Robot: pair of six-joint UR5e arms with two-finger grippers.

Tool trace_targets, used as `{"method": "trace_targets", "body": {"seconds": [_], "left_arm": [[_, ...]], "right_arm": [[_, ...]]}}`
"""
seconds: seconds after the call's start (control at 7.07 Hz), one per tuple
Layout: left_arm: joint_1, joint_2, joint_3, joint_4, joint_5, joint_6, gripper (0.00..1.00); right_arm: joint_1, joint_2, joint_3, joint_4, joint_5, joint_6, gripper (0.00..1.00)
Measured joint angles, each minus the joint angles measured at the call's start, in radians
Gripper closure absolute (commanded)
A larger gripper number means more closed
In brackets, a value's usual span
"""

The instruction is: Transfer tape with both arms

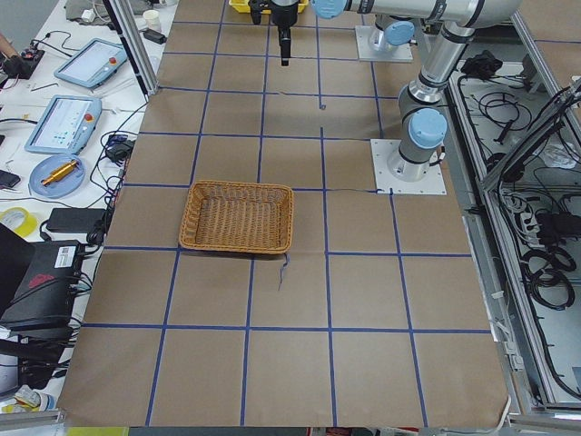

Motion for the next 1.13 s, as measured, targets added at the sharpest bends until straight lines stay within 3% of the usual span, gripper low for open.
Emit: {"method": "trace_targets", "body": {"seconds": [1.13], "left_arm": [[-0.001, 0.000, 0.001, -0.001, 0.001, 0.000, 0.00]], "right_arm": [[0.004, -0.004, 0.007, -0.003, 0.087, 0.006, 0.00]]}}
